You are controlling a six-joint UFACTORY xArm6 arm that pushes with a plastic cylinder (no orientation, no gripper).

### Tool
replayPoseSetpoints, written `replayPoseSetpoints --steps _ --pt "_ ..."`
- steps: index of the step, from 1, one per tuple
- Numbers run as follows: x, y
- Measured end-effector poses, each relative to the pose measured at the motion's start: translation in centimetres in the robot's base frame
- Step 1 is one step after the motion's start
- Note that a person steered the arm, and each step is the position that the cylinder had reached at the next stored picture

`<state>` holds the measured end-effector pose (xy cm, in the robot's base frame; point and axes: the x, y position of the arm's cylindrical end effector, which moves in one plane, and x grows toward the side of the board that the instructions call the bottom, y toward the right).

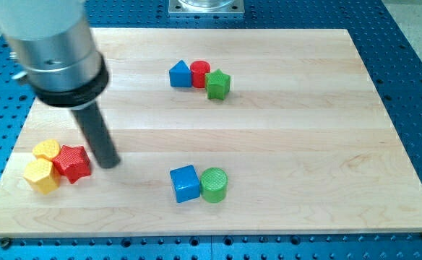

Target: Push the green star into the yellow heart

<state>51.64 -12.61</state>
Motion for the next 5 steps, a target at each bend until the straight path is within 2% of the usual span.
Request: replayPoseSetpoints --steps 1,2,4,5 --pt "-3.5 10.2" --pt "-7.3 16.5" --pt "-7.9 17.0" --pt "-10.4 19.7"
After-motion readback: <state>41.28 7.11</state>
